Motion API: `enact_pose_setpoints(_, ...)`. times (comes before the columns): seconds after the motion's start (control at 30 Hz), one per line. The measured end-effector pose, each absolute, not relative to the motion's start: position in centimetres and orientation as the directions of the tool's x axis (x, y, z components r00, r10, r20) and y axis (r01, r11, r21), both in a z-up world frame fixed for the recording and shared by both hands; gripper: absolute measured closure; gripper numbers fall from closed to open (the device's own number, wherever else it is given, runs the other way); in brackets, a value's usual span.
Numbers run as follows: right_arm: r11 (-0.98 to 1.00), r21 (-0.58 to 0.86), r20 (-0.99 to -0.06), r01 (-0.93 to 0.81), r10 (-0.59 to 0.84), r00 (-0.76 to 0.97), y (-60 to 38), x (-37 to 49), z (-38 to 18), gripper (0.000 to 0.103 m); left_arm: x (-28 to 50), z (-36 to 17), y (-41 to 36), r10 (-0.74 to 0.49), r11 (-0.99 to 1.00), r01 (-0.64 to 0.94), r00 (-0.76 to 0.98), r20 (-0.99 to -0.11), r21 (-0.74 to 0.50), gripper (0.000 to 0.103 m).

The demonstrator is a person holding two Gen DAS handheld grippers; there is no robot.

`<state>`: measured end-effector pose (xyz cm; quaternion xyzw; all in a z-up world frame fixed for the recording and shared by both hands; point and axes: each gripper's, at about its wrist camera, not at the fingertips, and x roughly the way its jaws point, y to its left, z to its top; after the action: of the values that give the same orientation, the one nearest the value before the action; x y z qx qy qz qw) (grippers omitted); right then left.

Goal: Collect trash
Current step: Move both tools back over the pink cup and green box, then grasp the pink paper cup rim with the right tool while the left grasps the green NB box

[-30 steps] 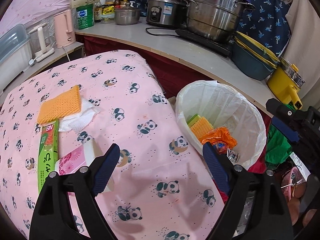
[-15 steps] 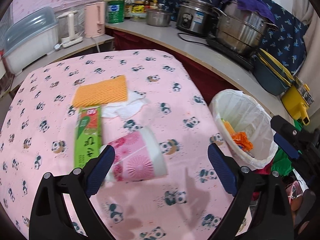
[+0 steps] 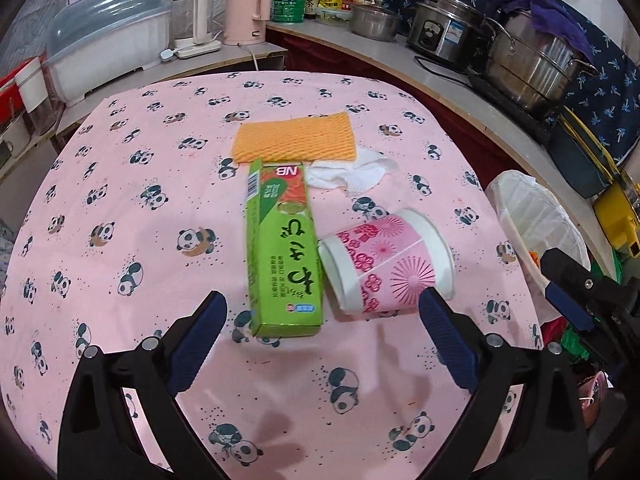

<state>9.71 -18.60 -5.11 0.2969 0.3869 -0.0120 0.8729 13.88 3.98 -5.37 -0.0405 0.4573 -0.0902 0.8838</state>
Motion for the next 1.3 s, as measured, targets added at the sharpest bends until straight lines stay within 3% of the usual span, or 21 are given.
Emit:
enact_pose_setpoints(0.53,0.858,0.483,-0.715,0.176,0.27,0.645,-14.2,14.5,-7.3,0.04,15.0,-8.2,7.2,-0.187,0.982,0.09,0.521,-0.833,-0.164,0.01)
enact_pose_setpoints(0.63,0.858,0.485,-0.721,0.167,0.284,0.632,-13.8,15.7,-7.8,0.044,15.4,-8.6,7.0,-0.194,0.981,0.095,0.508,-0.839,-0.169,0.01)
enact_pose_setpoints(0.83,0.862,0.489,-0.737,0.132,0.328,0.592,-12.7,16.9,-9.2,0.058,16.3,-9.7,6.5,-0.214,0.977,0.107,0.474,-0.854,-0.186,0.01)
enact_pose_setpoints(0.87,0.863,0.49,-0.738,0.122,0.336,0.586,-12.5,16.9,-9.4,0.067,16.5,-9.9,6.5,-0.218,0.976,0.106,0.469,-0.856,-0.19,0.01)
enact_pose_setpoints(1.0,0.867,0.492,-0.717,0.081,0.351,0.603,-12.3,16.4,-9.0,0.085,16.9,-10.2,6.5,-0.215,0.977,0.106,0.468,-0.857,-0.188,0.01)
enact_pose_setpoints(1.3,0.864,0.49,-0.662,0.117,0.282,0.695,-15.3,15.3,-6.3,0.097,17.9,-10.2,5.9,-0.205,0.979,0.099,0.476,-0.855,-0.18,0.01)
